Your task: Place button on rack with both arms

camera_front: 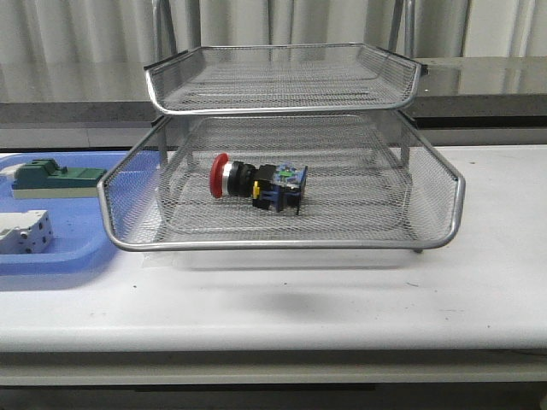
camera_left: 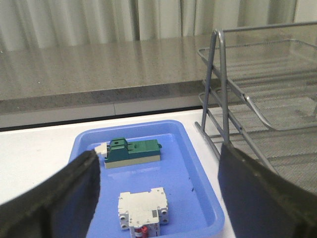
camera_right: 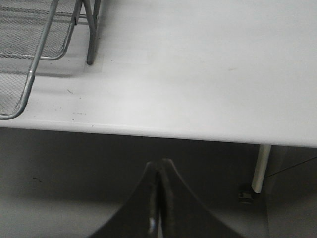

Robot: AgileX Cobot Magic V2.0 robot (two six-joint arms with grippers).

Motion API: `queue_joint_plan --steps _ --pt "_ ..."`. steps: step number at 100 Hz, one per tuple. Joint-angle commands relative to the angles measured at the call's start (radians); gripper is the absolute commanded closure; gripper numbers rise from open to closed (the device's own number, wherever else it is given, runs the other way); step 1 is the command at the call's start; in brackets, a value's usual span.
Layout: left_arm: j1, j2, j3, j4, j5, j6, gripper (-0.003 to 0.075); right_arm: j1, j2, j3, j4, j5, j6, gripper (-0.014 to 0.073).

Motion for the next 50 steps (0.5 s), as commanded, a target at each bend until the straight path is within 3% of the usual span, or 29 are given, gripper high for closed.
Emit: queue_joint_plan --steps 1,16,50 --pt "0.002 -0.023 -0.004 -0.026 -0.133 -0.010 0.0227 0.000 0.003 -0.033 -0.006 -0.051 -0.001 0.0662" --pt "0.002 -0.032 0.019 -0.038 -0.211 -0.010 0.0227 0.000 0.003 -0.033 -0.006 -0.051 -0.001 0.0662" --pt "0.002 -0.032 0.021 -0.038 -0.212 -0.010 0.0228 0.000 0.003 -0.033 -0.006 -0.051 -0.001 0.0662"
